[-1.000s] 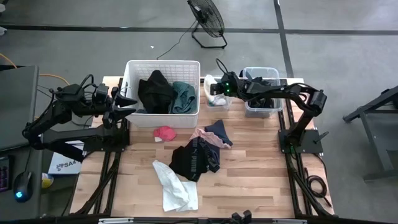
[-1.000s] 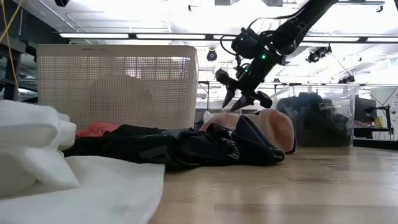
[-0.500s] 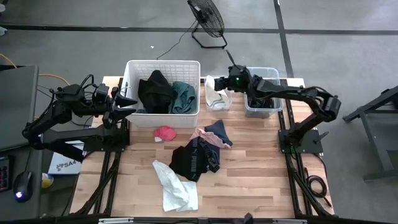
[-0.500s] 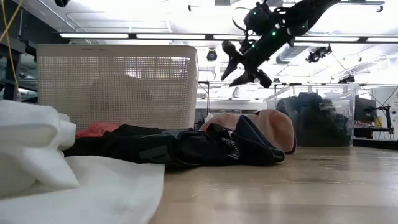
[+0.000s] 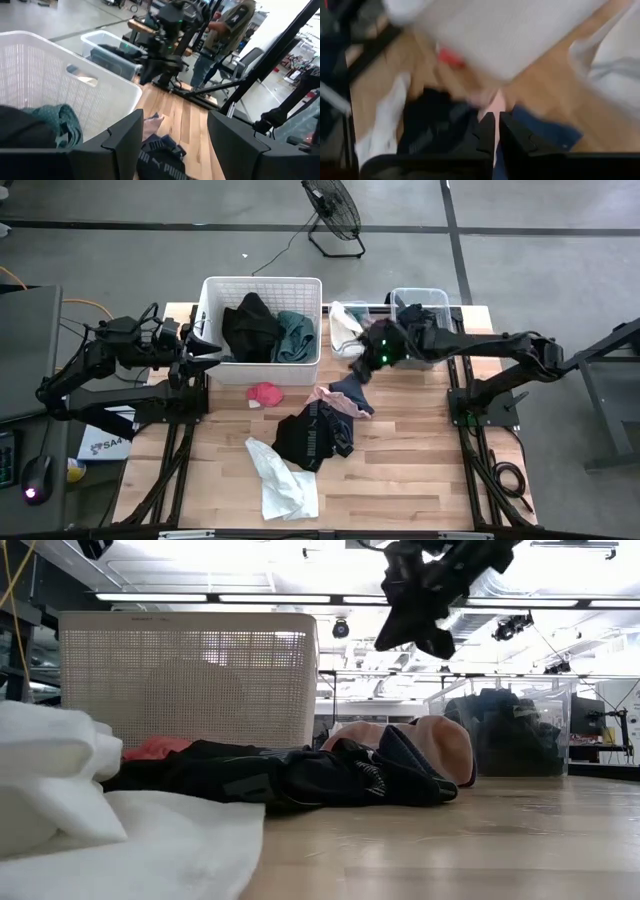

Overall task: Pick & Place Cloths
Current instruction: Put the light pink sock into the left transparent bin

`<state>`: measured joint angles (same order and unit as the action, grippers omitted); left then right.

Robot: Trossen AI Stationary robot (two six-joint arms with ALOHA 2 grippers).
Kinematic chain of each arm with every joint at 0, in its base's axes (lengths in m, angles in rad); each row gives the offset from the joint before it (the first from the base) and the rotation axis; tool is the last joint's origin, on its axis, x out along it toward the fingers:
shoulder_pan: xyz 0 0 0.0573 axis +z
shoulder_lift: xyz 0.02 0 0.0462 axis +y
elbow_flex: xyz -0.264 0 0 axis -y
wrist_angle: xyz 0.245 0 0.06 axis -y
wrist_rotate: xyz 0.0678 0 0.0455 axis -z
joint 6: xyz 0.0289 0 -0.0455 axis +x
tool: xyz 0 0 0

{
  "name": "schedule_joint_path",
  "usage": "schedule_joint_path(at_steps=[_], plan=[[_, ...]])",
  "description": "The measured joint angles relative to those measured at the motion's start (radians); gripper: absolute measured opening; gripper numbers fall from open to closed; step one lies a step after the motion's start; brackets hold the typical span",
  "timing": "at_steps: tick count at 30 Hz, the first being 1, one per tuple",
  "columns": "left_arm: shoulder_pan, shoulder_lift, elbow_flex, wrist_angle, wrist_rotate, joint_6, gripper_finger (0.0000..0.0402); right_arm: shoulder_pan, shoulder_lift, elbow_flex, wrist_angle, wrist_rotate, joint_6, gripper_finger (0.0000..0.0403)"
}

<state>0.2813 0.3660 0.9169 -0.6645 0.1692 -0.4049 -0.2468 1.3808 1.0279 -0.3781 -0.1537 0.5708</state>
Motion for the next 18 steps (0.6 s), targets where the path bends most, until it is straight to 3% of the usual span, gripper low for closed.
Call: schedule_joint_path(at_steps=[4, 8, 13, 18], plan=[[0.0, 0.0, 0.0, -0.026, 0.0, 0.0, 0.0216, 0.081, 0.018, 0.0, -0.046, 0.016, -0.05, 0.0042], [0.0, 0.0, 0.0, -0.028, 0.0, 0.004, 0.0216, 0.149, 0.054, 0.0, -0.039, 0.043, -0.113, 0.0097], [0.0, 0.0, 0.0, -0.03, 0.0, 0.011, 0.0216, 0.223, 0.126, 0.0, -0.025, 0.141, -0.209, 0.0168], [0.0, 0.0, 0.0, -0.065, 0.001, 0.011, 0.0216, 0.263, 0.209, 0.0, 0.023, 0.277, -0.236, 0.0196]])
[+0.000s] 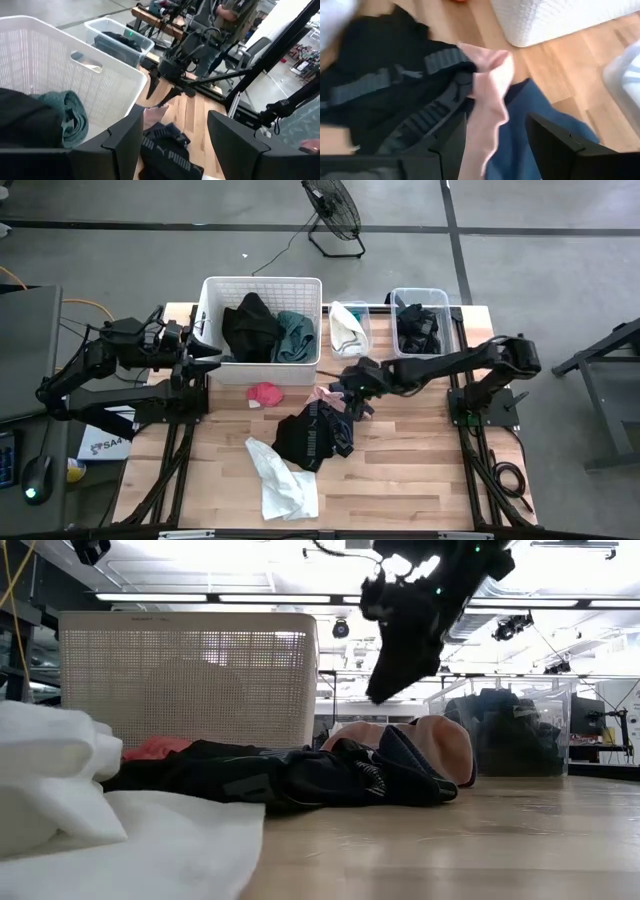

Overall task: Pick & Place Cloths
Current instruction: Put the light pink sock into the left transparent bin

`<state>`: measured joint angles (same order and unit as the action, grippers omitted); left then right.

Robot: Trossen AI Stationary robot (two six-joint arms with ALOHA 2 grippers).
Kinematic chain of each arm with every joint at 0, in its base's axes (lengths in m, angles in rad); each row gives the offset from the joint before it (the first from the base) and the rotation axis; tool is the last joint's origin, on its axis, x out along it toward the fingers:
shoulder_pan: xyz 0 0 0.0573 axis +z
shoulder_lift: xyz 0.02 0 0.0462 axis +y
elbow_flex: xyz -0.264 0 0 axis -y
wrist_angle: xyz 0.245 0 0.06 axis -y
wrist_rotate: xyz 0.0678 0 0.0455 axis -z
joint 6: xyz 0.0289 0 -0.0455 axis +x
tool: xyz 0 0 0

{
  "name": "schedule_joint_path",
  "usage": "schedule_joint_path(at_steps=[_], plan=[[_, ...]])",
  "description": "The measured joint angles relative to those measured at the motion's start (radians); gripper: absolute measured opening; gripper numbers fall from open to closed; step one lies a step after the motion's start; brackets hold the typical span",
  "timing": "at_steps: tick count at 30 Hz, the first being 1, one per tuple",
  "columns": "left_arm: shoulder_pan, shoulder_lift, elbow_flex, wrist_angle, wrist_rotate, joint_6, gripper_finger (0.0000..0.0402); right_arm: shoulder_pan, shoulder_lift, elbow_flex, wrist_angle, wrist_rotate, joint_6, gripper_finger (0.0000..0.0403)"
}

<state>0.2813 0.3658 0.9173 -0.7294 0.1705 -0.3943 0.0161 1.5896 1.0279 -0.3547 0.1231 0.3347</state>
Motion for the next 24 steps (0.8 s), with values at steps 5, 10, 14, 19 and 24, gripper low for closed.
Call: schedule_joint_path(at_steps=[5, 10, 14, 19, 24], plan=[[0.0, 0.0, 0.0, -0.034, 0.019, -0.003, 0.0216, 0.004, 0.063, 0.0, 0.059, 0.05, 0.005, 0.0192], [0.0, 0.0, 0.0, -0.058, 0.026, -0.003, 0.0216, 0.004, 0.12, 0.0, 0.119, 0.017, 0.008, 0.0186], [0.0, 0.0, 0.0, -0.062, 0.025, -0.003, 0.0216, 0.004, 0.169, 0.0, 0.136, 0.007, 0.03, 0.0182], [0.0, 0.0, 0.0, -0.062, 0.025, -0.004, 0.0216, 0.007, 0.185, 0.0, 0.148, 0.004, 0.088, 0.0157], [0.0, 0.0, 0.0, -0.062, 0.025, -0.005, 0.0216, 0.017, 0.176, 0.0, 0.167, 0.003, 0.088, 0.0092]])
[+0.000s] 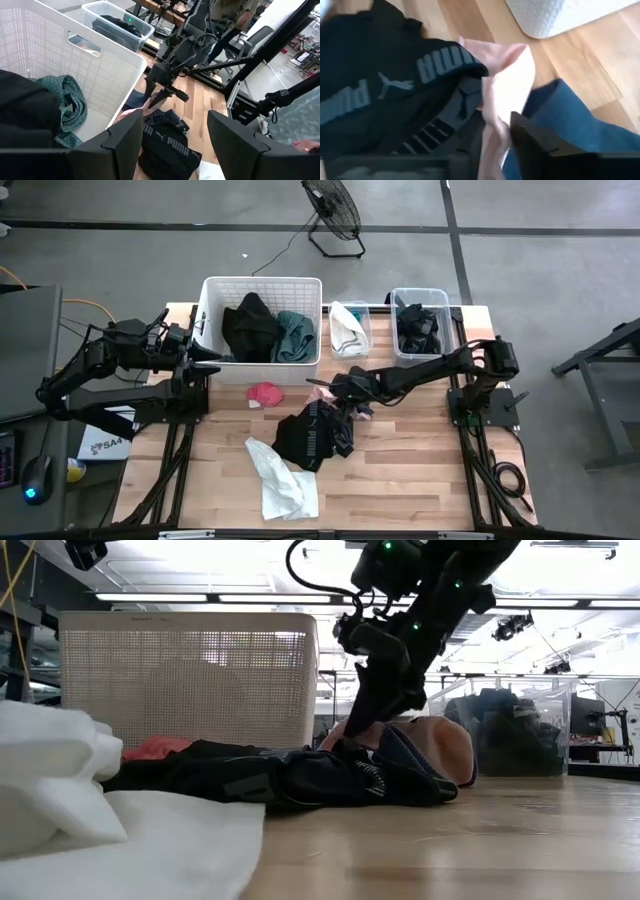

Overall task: Pick & Place Cloths
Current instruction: Put the light pink sock into the left transparent bin

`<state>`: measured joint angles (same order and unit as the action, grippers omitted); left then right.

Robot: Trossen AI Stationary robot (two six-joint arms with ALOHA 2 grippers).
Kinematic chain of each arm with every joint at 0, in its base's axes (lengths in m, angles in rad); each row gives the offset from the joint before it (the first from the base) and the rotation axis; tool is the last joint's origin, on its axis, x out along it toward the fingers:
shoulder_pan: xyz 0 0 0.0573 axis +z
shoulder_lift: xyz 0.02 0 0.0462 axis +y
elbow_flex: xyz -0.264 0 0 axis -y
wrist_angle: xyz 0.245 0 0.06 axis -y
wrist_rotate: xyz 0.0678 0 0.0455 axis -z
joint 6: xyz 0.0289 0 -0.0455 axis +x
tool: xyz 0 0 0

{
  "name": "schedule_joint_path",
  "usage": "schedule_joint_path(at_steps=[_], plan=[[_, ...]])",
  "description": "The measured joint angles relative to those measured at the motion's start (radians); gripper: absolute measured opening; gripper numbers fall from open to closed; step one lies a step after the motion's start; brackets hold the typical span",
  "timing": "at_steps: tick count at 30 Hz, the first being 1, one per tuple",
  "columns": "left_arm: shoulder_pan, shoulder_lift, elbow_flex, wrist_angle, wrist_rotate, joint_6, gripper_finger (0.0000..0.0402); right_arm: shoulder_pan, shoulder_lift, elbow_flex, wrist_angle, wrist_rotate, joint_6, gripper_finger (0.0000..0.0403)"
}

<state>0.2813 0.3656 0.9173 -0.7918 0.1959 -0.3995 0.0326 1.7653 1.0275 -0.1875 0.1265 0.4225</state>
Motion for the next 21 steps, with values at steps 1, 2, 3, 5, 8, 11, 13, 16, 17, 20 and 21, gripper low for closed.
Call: schedule_joint_path(at_steps=[1, 2, 3, 5, 8, 11, 13, 16, 17, 20, 21], plan=[[0.0, 0.0, 0.0, 0.0, 0.0, -0.002, 0.0216, 0.001, -0.002, 0.0, 0.002, -0.003, 0.0, 0.0077], [0.0, 0.0, 0.0, 0.0, 0.0, -0.002, 0.0216, 0.001, -0.006, 0.0, -0.003, -0.007, 0.0, 0.0061], [0.0, 0.0, 0.0, 0.0, 0.0, -0.002, 0.0216, 0.001, -0.008, 0.0, -0.006, -0.011, 0.0, 0.0045], [0.0, 0.0, 0.0, 0.0, 0.0, -0.002, 0.0216, 0.0, -0.012, 0.0, 0.006, -0.032, 0.0, 0.0016], [0.0, 0.0, 0.0, 0.0, 0.0, -0.002, 0.0216, 0.0, -0.032, 0.0, 0.011, -0.055, 0.0, 0.0008], [0.0, 0.0, 0.0, 0.0, 0.0, -0.003, 0.0216, 0.0, -0.063, 0.0, 0.012, -0.056, 0.0, 0.0005], [0.0, 0.0, 0.0, 0.0, 0.0, -0.003, 0.0216, 0.0, -0.095, -0.001, 0.027, -0.053, 0.001, 0.0005], [0.0, 0.0, 0.0, 0.0, 0.0, -0.014, 0.0216, 0.0, -0.155, 0.0, 0.027, -0.043, 0.002, 0.0005], [0.0, 0.0, 0.0, 0.0, 0.0, -0.022, 0.0216, 0.0, -0.178, 0.0, 0.022, -0.036, 0.002, 0.0005], [0.0, 0.0, 0.0, 0.0, 0.0, -0.026, 0.0216, 0.0, -0.247, 0.0, 0.009, 0.007, 0.0, 0.0005], [0.0, 0.0, 0.0, 0.0, 0.0, -0.026, 0.0216, 0.0, -0.271, 0.0, 0.0, 0.03, 0.0, 0.0005]])
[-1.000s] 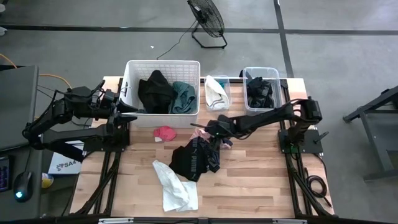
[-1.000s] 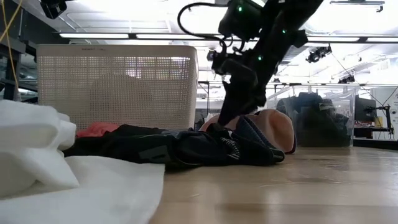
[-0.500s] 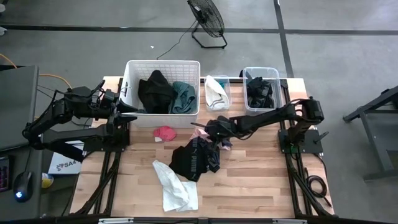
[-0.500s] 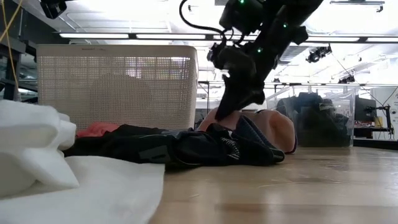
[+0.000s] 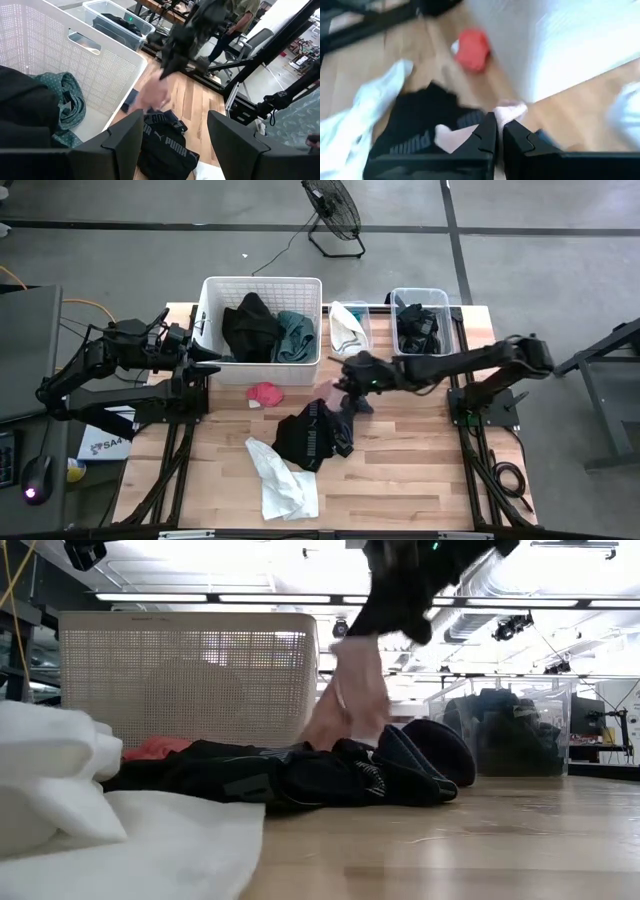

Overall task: Pick & Place Cloths
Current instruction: Put the light pink sock into the left transparent bin

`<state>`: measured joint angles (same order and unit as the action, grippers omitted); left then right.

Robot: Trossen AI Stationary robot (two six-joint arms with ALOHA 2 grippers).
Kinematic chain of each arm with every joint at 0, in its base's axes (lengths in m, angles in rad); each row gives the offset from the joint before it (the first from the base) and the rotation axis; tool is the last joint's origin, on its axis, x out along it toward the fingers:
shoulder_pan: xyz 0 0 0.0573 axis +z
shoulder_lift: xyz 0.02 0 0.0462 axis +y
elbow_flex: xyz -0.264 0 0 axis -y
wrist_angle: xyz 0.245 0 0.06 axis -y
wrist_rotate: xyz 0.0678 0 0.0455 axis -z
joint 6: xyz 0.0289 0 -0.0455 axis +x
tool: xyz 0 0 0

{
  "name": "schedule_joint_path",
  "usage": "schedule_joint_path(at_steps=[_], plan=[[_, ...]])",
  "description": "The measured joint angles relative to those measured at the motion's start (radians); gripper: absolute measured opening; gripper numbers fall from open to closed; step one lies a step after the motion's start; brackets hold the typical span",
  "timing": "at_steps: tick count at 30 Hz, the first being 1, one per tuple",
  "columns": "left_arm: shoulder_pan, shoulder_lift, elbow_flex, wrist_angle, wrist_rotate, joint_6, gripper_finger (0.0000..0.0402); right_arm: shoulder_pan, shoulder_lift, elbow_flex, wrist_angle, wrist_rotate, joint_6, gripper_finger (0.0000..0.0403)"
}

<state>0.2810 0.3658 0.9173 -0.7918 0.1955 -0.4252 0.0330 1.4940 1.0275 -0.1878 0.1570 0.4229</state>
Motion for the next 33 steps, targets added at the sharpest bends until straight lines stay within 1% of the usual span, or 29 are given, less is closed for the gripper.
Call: schedule_joint_path(at_steps=[7, 12, 18, 26, 33], plan=[[0.0, 0.0, 0.0, 0.004, -0.003, -0.006, 0.0216, -0.008, -0.158, 0.0, -0.013, 0.208, -0.003, 0.0004], [0.0, 0.0, 0.0, 0.004, -0.004, -0.006, 0.0216, -0.046, -0.224, 0.0, 0.001, 0.294, -0.014, 0.0004], [0.0, 0.0, 0.0, 0.005, -0.005, -0.005, 0.0216, -0.125, -0.232, 0.0, 0.066, 0.31, -0.077, 0.0004], [0.0, 0.0, 0.0, 0.006, -0.005, -0.006, 0.0216, -0.275, -0.215, 0.0, 0.101, 0.314, -0.08, 0.0004], [0.0, 0.0, 0.0, 0.006, -0.007, -0.006, 0.0216, -0.379, -0.164, 0.001, 0.13, 0.239, -0.076, 0.0004]])
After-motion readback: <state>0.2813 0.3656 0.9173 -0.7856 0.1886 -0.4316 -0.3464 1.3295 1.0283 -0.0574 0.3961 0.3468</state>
